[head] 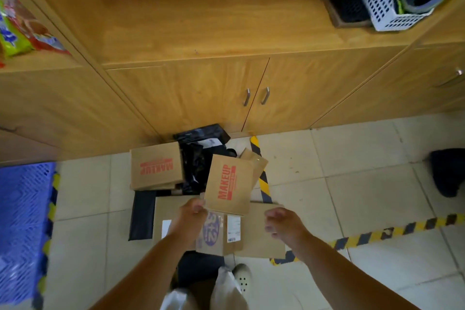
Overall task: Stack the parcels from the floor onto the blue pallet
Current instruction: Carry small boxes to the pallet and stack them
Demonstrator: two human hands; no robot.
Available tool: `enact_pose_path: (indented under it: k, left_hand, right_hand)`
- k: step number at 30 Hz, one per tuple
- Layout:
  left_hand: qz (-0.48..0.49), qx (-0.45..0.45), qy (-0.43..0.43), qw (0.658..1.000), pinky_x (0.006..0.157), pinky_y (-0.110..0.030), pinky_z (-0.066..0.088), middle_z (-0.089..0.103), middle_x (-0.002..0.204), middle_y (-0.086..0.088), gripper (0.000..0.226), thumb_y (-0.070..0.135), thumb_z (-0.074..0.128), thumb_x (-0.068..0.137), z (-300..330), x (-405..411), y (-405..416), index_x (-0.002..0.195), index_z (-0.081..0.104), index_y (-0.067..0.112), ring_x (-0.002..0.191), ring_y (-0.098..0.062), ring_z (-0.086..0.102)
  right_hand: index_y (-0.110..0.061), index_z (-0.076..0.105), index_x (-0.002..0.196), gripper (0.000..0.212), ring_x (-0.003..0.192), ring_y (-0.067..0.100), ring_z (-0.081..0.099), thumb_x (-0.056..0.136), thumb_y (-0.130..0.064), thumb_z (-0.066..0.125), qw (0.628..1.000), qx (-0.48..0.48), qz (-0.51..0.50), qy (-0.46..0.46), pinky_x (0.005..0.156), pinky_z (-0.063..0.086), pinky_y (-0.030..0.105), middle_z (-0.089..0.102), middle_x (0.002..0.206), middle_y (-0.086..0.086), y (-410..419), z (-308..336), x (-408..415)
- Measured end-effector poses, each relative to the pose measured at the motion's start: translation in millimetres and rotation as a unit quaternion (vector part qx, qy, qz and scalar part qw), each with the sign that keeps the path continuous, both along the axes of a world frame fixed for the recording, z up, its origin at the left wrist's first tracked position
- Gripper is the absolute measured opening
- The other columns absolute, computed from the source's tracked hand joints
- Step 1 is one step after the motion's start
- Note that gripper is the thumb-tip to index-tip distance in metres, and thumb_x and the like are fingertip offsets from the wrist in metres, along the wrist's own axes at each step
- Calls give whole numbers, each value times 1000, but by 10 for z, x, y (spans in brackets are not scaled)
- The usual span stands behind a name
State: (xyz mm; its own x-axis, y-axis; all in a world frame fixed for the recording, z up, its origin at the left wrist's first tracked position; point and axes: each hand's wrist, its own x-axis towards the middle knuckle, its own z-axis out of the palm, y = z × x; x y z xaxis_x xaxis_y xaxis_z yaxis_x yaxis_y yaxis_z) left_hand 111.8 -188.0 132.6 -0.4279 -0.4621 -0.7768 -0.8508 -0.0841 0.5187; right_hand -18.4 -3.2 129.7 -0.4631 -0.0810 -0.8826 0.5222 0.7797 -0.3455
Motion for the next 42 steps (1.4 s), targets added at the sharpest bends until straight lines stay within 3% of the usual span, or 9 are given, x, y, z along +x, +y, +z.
enact_pose_path:
  k: [6, 10, 12, 15, 20, 26, 32, 36, 42]
  left_hand:
    - [2, 32, -8, 999, 67, -32, 48, 64, 104, -10, 39, 8, 53, 88, -1132, -275, -169, 127, 54, 6, 72, -14, 60]
    - [-3, 30, -9, 1000, 54, -27, 46, 56, 112, -11, 49, 4, 49, 91, -1585, -438, -229, 139, 41, 7, 71, -18, 56]
    - [-12, 25, -26, 999, 48, -17, 46, 41, 140, -14, 59, 6, 49, 93, -1797, -485, -253, 148, 25, 9, 95, -24, 57]
    - [-14, 39, -35, 999, 74, -25, 47, 16, 157, -11, 70, 6, 49, 94, -2005, -510, -274, 151, 9, 13, 131, -30, 41]
    - [24, 121, -28, 992, 74, -32, 45, 41, 141, -18, 67, -7, 46, 90, -2035, -542, -291, 149, 18, 11, 98, -23, 53]
    - [28, 78, -35, 996, 99, -46, 44, 41, 133, -19, 49, 0, 51, 86, -1566, -574, -429, 133, 38, 6, 115, -34, 48]
    - [28, 34, -6, 999, 83, -32, 38, 18, 150, -11, 76, 6, 48, 90, -567, -646, -638, 152, 6, 22, 118, -27, 41]
    - [32, 11, 34, 999, 87, -34, 43, 26, 133, -11, 71, 18, 51, 89, 227, -674, -765, 149, 16, 32, 100, -25, 46]
    - [50, 34, 118, 991, 93, -41, 50, 37, 132, -4, 51, 27, 50, 87, 1283, -568, -913, 137, 41, 30, 108, -22, 49]
  right_hand:
    - [-20, 54, 71, 23, 70, 16, 50, 86, -3, 48, 1000, 0, 25, -11, 63, 40, 24, 50, 75, 1, -324, -985, -182]
    - [-11, 49, 131, 44, 109, 26, 56, 88, -8, 55, 999, -4, -2, 36, 84, 41, 29, 58, 124, 11, -496, -1457, -228]
    - [-11, 33, 145, 59, 123, 28, 49, 90, -8, 53, 999, -2, -2, 36, 88, 40, 28, 47, 138, 12, -568, -1606, -244]
    - [-10, 22, 149, 66, 124, 30, 46, 90, -6, 52, 999, -5, -35, 28, 84, 38, 27, 42, 141, 13, -635, -1833, -238]
    - [-18, 45, 134, 42, 107, 21, 53, 92, -13, 51, 991, -64, -105, -49, 85, 43, 32, 56, 127, 7, -700, -1957, -124]
    - [-21, 56, 115, 29, 90, 14, 54, 94, -6, 43, 978, -104, -170, -54, 85, 43, 38, 59, 109, 2, -825, -1428, -154]
    - [-17, 54, 112, 32, 105, 24, 54, 81, -12, 58, 973, -139, -184, 12, 89, 42, 41, 60, 111, 6, -993, -428, -305]
    - [-15, 56, 106, 24, 106, 27, 58, 83, -9, 58, 975, -144, -155, 69, 88, 44, 39, 64, 114, 11, -1065, 341, -350]
    - [-25, 31, 147, 61, 120, 29, 52, 92, -24, 58, 963, -182, -178, 84, 102, 41, 51, 54, 135, 8, -1094, 1395, -322]
